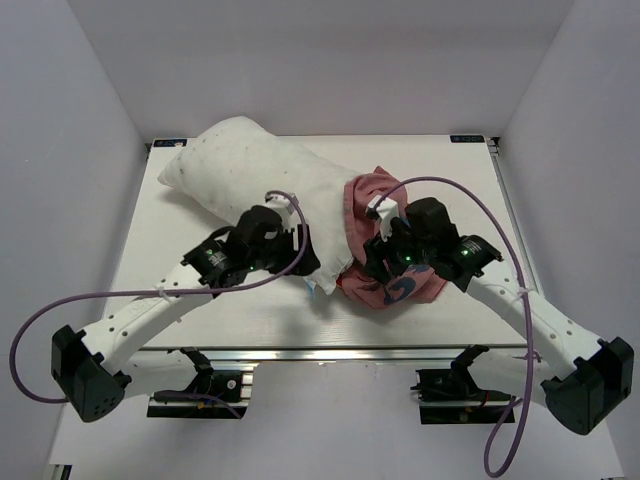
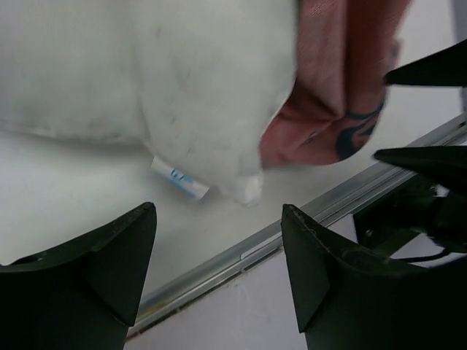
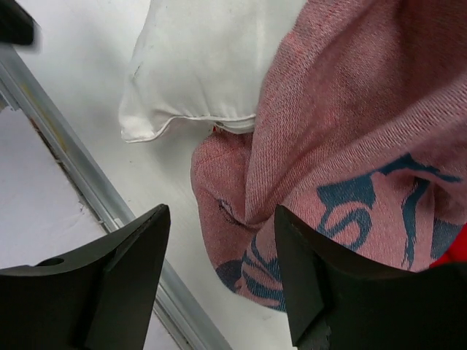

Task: Put the pillow into the pillowcase

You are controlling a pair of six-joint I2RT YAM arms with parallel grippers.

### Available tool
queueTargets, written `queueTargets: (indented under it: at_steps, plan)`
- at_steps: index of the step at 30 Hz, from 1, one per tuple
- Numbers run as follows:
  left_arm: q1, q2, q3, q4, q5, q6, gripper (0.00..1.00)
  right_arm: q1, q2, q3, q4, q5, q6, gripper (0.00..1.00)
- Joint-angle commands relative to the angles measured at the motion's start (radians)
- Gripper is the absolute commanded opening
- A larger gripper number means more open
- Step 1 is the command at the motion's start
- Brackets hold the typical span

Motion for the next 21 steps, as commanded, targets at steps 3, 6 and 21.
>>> queueTargets:
  at_steps: [3, 6, 21]
  plan:
    - [-0.039, -0.028, -0.113, 0.067, -0.069, -0.121, 0.80, 0.049, 0.069, 0.029, 0.086, 0.085, -0.034, 0.65]
    - [-0.041, -0.005, -0.166, 0.108, -0.088, -0.140, 0.80, 0.054, 0.112, 0.033, 0.110, 0.134, -0.048, 0.65]
    - [-0.039, 0.275, -0.144, 0.384, -0.033, -0.121, 0.69, 0.055, 0.177, 0.000, 0.193, 0.148, -0.082, 0.41]
